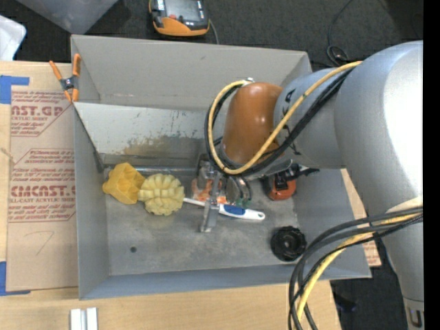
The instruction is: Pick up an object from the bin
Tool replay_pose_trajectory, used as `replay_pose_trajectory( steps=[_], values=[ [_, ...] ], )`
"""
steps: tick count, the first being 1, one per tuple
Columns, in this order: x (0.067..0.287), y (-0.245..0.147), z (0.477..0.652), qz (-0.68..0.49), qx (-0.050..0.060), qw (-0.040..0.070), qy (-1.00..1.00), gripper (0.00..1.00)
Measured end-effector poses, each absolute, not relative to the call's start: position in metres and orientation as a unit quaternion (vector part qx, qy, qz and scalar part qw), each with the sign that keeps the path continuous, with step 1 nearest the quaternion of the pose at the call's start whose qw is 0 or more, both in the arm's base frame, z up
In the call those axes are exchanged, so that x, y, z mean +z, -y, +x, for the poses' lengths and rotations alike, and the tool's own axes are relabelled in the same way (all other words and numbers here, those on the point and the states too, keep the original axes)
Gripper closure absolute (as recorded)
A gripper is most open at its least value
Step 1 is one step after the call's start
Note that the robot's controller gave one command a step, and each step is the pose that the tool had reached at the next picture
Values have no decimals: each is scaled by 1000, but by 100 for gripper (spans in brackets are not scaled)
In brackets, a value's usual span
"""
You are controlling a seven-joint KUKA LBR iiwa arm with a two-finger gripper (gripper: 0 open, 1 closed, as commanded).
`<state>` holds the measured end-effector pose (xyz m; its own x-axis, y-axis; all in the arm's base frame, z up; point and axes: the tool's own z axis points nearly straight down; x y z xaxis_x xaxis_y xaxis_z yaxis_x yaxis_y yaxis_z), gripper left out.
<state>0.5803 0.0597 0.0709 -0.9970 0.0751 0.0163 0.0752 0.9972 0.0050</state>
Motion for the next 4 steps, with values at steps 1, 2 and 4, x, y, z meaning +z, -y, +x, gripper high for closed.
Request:
replay_pose_trajectory(
  steps=[1,2,4],
  values=[
    [71,-60,583,-39,-3,12,999,0],
    [72,-61,582,-38,-4,7,999,100],
    [79,-61,581,-38,-4,8,999,100]
  ],
)
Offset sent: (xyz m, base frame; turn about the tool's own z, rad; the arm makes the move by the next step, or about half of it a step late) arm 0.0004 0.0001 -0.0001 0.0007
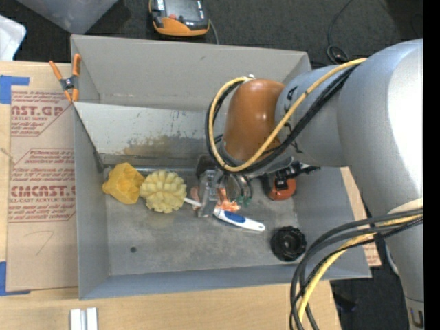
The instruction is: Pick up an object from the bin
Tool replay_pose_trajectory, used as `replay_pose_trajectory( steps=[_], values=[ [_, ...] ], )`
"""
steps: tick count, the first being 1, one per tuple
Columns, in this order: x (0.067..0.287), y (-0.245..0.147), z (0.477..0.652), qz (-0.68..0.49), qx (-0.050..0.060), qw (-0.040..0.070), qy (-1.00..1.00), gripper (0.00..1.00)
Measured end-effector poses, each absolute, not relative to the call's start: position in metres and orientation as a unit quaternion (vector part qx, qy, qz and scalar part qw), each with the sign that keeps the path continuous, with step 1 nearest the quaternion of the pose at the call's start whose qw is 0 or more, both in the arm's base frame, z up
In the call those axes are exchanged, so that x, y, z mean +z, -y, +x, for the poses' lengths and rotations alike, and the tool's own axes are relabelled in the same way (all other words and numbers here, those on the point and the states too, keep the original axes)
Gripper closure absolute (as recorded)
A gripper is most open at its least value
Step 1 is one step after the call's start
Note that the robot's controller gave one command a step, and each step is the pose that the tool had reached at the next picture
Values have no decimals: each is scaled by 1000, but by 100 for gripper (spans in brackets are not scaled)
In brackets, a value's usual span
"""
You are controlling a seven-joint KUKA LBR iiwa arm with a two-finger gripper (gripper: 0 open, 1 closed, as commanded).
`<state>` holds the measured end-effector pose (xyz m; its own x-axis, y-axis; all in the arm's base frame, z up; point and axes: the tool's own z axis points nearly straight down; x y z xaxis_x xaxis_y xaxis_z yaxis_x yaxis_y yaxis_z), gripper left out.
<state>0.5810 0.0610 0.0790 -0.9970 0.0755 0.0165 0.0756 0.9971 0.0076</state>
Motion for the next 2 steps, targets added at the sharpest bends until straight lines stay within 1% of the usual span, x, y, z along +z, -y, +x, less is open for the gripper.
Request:
replay_pose_trajectory(
  steps=[1,2],
  values=[
    [100,-61,580,-38,-4,11,999,100],
    [124,-62,581,-37,-5,8,999,100]
  ],
)
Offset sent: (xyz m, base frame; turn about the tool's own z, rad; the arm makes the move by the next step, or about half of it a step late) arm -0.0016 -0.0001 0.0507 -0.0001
